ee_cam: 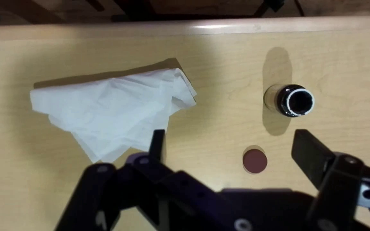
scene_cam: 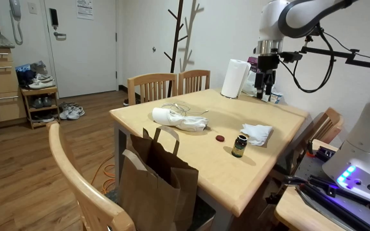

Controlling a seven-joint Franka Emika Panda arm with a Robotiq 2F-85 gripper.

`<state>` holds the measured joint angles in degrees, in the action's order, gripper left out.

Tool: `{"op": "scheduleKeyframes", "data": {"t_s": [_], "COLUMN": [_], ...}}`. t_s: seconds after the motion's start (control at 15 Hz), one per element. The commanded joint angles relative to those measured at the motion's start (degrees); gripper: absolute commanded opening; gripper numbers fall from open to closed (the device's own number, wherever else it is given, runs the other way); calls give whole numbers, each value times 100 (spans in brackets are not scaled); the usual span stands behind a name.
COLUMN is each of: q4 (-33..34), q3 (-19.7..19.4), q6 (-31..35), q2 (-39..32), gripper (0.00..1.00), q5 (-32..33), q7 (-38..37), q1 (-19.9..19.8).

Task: Use the paper towel to wipe the table

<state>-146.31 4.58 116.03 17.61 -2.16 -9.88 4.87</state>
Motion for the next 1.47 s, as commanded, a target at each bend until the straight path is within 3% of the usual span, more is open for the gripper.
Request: {"op": "scheduleKeyframes", "data": {"t_s": [0.0, 0.07, 0.13, 0.33, 0.4, 0.73, 0.93, 1.0, 1.07, 1.13, 1.27, 1.33, 1.4], "q4": [-889, -1051, -737, -820, -787, -1120, -1534, -1285, -1365, -1366, -1320, -1265, -1257], "q3": [-156, -232, -135, -159, -61, -249, -414, -479, -606, -463, -500, -279, -232], "q6": [799, 940, 621, 681, 821, 1330, 1821, 1845, 1869, 1674, 1683, 1866, 1982], "q2": [31, 27, -17, -22, -37, -242, -376, -710, -704, -481, -587, -612, -623], "gripper": [100, 100, 100, 100, 100, 100, 100, 100, 100, 100, 100, 100, 100], "q5": [-579, -804, -472, -505, -417, -1070, -1551, -1660, -1987, -1595, -1628, -1176, -1053], "q7": [-349, -336, -178, -171, -588, -1300, -1398, -1451, -1095, -1258, -1237, -2254, -2552], "q1": [-169, -186, -164, -171, -226, -358, -481, -542, -492, -513, -527, -658, -691]}}
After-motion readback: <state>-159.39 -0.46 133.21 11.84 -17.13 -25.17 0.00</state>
